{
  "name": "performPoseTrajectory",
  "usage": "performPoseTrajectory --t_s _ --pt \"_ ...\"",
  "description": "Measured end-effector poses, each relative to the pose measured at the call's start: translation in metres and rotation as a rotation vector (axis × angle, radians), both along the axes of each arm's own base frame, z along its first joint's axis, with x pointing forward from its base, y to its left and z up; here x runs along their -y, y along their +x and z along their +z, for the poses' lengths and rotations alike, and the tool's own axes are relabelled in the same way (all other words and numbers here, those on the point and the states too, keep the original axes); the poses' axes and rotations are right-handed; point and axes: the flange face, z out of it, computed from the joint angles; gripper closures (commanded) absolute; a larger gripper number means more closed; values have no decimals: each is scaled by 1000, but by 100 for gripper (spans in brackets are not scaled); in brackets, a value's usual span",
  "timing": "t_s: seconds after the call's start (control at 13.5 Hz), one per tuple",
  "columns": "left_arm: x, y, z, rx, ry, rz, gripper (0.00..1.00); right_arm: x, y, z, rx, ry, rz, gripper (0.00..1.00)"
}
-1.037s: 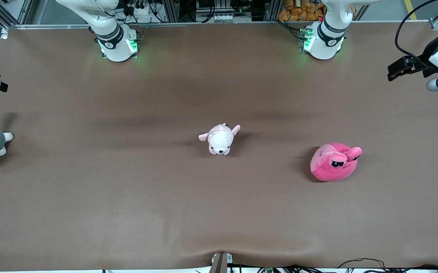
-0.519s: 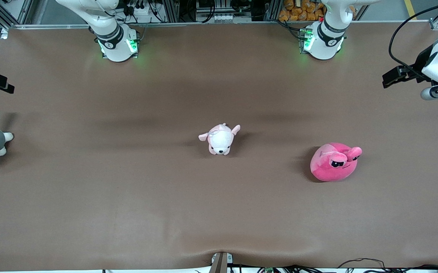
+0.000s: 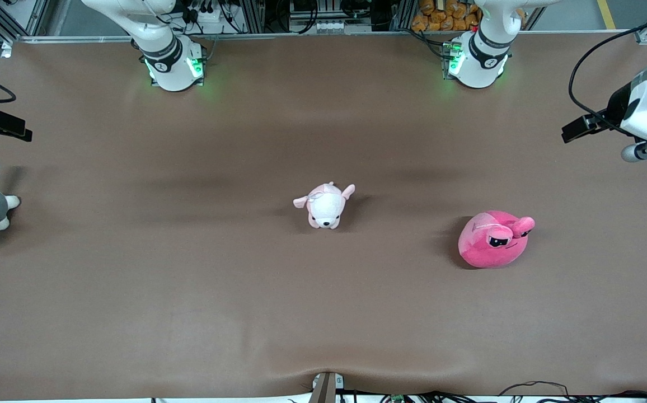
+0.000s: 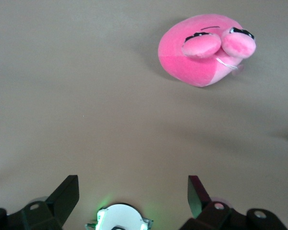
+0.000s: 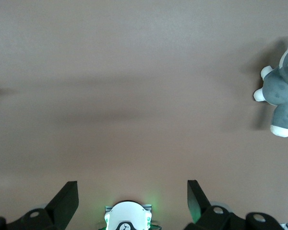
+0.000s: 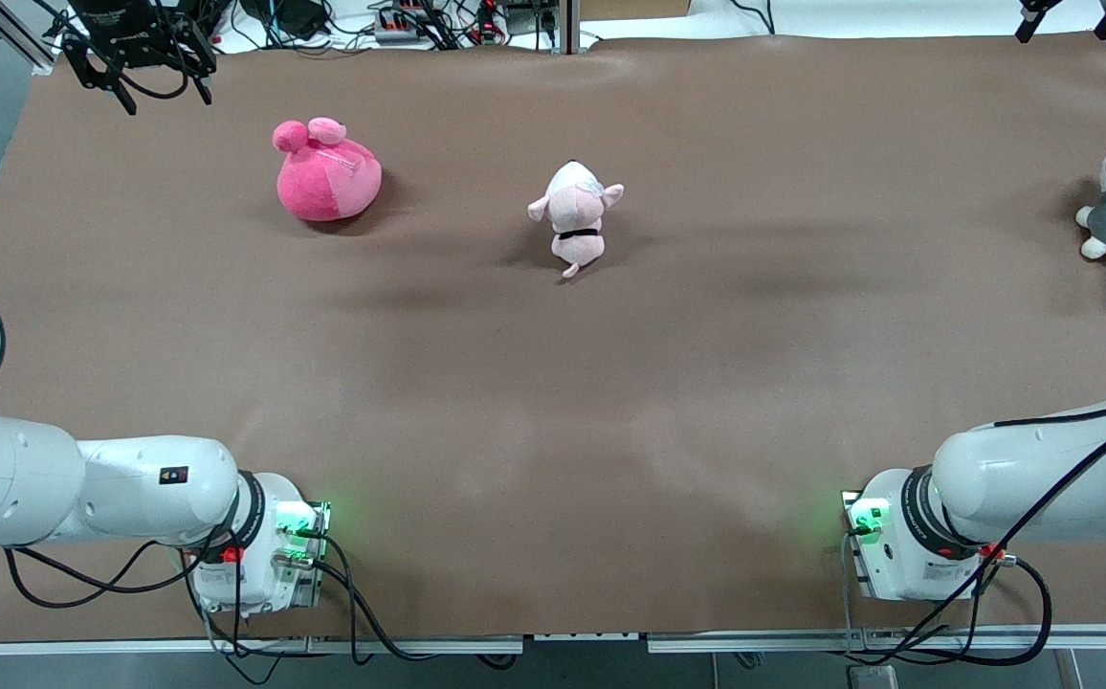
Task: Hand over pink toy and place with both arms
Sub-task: 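Move the left gripper down toward the pink plush toy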
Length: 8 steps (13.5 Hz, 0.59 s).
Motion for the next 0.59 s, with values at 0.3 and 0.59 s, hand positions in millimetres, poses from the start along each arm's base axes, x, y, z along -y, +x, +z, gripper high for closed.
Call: performPoseTrajectory --t_s 0.3,0.59 --pt "1 11 -27 -21 29 188 0 1 0 -3 -10 2 -2 0" --pt "10 26 -49 1 45 446 0 -1 -3 -12 -52 7 1 0"
